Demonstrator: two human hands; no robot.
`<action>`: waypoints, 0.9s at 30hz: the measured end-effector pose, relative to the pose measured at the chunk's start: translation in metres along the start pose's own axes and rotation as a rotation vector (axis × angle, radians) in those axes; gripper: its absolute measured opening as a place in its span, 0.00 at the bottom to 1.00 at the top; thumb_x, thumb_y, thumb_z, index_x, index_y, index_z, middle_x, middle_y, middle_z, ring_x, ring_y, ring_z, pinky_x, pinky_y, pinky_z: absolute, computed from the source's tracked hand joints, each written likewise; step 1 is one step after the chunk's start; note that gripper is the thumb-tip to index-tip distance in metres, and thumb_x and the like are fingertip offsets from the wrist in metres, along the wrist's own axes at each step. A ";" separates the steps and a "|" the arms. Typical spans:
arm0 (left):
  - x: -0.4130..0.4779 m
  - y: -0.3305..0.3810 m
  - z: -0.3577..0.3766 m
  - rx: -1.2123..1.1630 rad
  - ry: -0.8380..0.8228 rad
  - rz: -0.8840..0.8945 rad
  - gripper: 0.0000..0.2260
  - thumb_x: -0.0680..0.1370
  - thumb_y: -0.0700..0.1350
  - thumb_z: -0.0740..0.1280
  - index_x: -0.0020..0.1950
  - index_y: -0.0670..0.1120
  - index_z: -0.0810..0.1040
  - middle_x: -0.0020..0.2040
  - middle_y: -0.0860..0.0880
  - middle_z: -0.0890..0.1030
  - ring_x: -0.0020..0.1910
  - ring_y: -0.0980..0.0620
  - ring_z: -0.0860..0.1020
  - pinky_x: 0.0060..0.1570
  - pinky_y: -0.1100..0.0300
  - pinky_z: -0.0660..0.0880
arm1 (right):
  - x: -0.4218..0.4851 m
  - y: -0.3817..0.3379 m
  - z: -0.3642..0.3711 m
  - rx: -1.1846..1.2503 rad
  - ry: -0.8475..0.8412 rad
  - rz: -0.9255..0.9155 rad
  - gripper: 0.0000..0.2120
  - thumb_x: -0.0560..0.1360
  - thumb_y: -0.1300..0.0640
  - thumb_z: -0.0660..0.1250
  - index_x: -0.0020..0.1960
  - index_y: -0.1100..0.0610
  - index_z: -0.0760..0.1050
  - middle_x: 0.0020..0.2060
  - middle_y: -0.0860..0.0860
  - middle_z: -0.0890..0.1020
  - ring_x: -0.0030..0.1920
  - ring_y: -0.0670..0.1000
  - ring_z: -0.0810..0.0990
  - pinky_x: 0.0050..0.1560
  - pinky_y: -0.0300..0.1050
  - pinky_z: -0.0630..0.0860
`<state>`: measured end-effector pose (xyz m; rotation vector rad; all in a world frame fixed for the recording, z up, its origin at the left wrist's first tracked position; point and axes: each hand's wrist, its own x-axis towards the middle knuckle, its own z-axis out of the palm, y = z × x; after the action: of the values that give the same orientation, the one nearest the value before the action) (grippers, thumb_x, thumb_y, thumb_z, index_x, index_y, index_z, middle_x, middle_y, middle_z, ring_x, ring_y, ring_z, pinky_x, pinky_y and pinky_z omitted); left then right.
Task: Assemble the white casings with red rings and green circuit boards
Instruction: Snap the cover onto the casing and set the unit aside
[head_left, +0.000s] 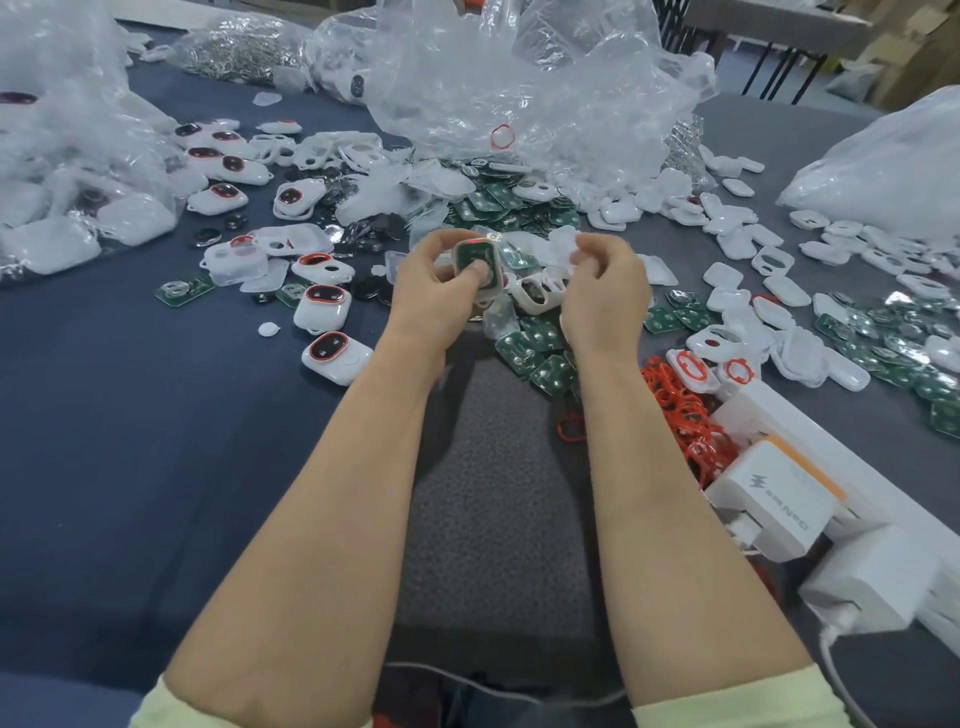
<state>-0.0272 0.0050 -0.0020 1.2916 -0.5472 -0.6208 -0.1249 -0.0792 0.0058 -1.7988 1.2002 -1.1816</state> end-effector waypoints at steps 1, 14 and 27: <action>0.000 0.000 0.000 -0.041 0.023 -0.015 0.13 0.78 0.32 0.64 0.47 0.51 0.75 0.42 0.49 0.80 0.50 0.42 0.82 0.52 0.49 0.78 | 0.003 0.004 -0.004 -0.054 0.016 0.023 0.17 0.79 0.65 0.54 0.63 0.58 0.75 0.58 0.53 0.79 0.59 0.49 0.75 0.54 0.32 0.65; 0.039 0.025 0.048 -0.082 0.106 -0.015 0.11 0.78 0.33 0.64 0.49 0.50 0.73 0.46 0.51 0.77 0.53 0.47 0.80 0.53 0.53 0.80 | 0.055 0.001 0.010 -0.397 -0.088 0.077 0.22 0.75 0.69 0.56 0.67 0.58 0.72 0.63 0.55 0.76 0.64 0.56 0.73 0.66 0.50 0.67; 0.056 0.013 0.045 -0.239 0.124 -0.075 0.09 0.79 0.33 0.63 0.57 0.43 0.73 0.47 0.49 0.78 0.49 0.49 0.80 0.47 0.59 0.80 | 0.072 0.001 0.035 -0.539 -0.260 0.105 0.12 0.78 0.54 0.59 0.55 0.55 0.79 0.49 0.52 0.82 0.57 0.56 0.76 0.68 0.57 0.62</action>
<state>-0.0162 -0.0638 0.0211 1.1191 -0.3132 -0.6435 -0.0804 -0.1455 0.0146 -2.1593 1.5278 -0.5658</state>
